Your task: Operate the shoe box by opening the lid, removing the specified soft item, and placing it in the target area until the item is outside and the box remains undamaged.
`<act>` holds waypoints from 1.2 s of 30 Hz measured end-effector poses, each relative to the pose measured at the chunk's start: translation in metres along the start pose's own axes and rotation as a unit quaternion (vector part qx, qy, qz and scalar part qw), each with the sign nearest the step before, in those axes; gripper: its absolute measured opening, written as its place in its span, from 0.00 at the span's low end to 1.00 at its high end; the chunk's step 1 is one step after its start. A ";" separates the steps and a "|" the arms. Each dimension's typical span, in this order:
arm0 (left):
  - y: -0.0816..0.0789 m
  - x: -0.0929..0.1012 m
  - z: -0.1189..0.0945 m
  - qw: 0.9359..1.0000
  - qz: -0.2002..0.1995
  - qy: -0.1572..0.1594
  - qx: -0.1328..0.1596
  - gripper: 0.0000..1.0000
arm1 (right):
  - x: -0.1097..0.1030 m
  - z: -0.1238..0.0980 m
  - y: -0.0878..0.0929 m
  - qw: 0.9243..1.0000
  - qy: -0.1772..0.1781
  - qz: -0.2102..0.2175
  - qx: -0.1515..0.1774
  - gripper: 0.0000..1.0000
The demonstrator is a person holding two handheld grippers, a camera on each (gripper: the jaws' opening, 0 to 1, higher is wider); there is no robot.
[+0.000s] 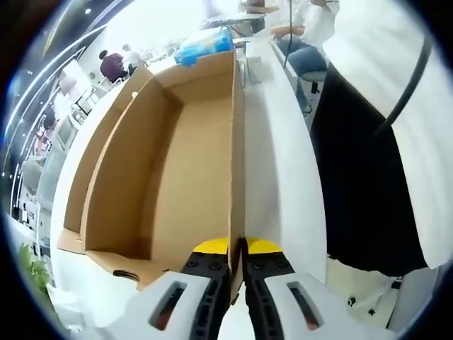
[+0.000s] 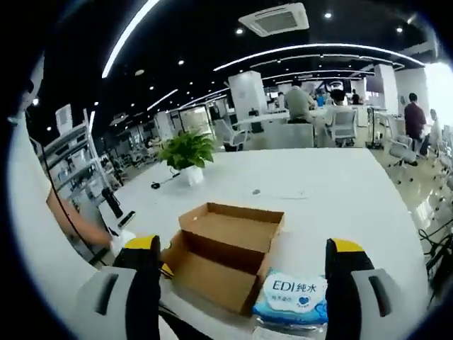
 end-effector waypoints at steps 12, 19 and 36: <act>-0.002 0.000 -0.001 1.000 0.000 0.006 -0.007 0.04 | -0.048 -0.004 -0.063 0.984 0.041 -0.008 0.174 0.96; 0.000 0.001 0.000 1.000 0.000 0.011 -0.004 0.03 | -0.056 -0.007 -0.077 0.969 0.046 0.010 0.244 0.90; 0.002 0.001 0.000 1.000 0.008 0.017 0.013 0.03 | -0.059 0.032 -0.080 0.977 0.105 -0.039 0.180 0.78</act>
Point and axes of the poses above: the point that each gripper's makers call its tool centre point, and the gripper's own axes: z roughly forward along the fingers, x roughly to its right, y roughly out of its underside, the point moved 3 cm from there along -z, roughly backward along the fingers, and after that the axes turned 13 degrees about z, right-handed, at the moved point
